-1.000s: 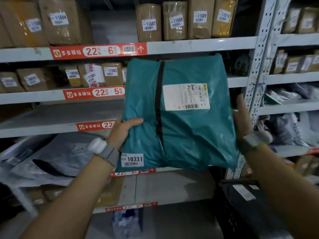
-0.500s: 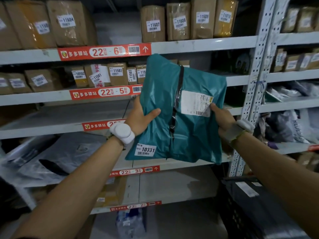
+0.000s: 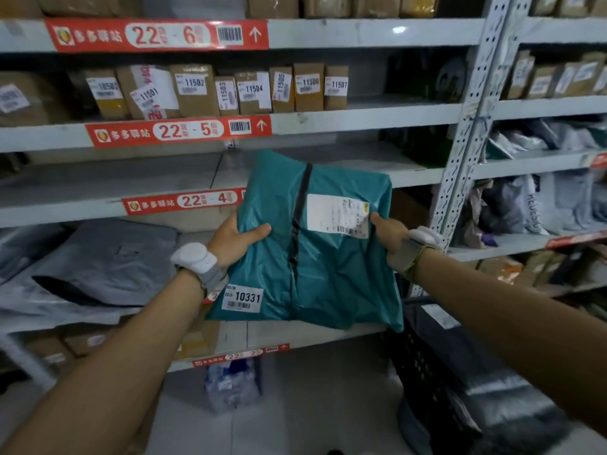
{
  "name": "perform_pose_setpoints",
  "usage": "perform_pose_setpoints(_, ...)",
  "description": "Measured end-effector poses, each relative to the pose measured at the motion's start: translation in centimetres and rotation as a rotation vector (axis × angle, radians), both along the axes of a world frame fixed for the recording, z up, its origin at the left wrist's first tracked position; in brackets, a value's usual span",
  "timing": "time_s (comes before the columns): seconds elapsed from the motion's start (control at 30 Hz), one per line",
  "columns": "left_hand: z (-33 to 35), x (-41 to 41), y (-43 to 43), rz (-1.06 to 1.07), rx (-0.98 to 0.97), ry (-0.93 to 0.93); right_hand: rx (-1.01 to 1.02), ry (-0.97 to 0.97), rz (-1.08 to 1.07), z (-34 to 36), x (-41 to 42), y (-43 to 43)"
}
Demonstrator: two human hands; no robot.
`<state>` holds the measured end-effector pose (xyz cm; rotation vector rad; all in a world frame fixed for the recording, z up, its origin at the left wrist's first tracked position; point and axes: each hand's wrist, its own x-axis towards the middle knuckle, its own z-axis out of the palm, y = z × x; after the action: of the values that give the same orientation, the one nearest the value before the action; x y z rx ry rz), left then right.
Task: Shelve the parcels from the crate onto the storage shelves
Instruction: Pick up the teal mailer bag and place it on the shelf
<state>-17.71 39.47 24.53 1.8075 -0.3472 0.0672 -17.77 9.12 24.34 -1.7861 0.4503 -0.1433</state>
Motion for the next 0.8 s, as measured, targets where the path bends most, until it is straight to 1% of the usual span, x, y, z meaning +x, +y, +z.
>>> perform_pose_setpoints(0.1,-4.6,0.6,1.5,-0.022,0.041,0.182,0.007,0.116,0.061,-6.7,1.6,0.4)
perform_pose_setpoints(0.17,-7.3,1.3,2.9,-0.017,0.075,0.281,0.059,0.18,0.077,-11.6,4.0,0.5)
perform_pose_setpoints(0.2,-8.6,1.8,3.8,-0.019,0.078,0.322,0.097,0.212,0.087,-13.0,4.7,1.2)
perform_pose_setpoints(0.27,-10.7,2.9,5.4,-0.005,0.064,0.385,0.148,0.258,0.097,-13.6,5.2,3.8)
perform_pose_setpoints(0.4,-12.9,5.3,8.4,0.062,-0.004,0.428,0.144,0.286,0.112,-15.1,8.4,7.8)
perform_pose_setpoints(0.5,-14.1,8.6,11.9,0.11,-0.021,0.434,0.142,0.325,0.105,-17.0,12.8,12.0)
perform_pose_setpoints(0.63,-16.2,12.7,17.2,0.238,-0.062,0.437,0.134,0.378,0.122,-19.8,18.5,18.4)
perform_pose_setpoints(0.8,-18.0,16.0,24.0,0.365,-0.063,0.494,0.143,0.477,0.238,-23.2,23.8,26.1)
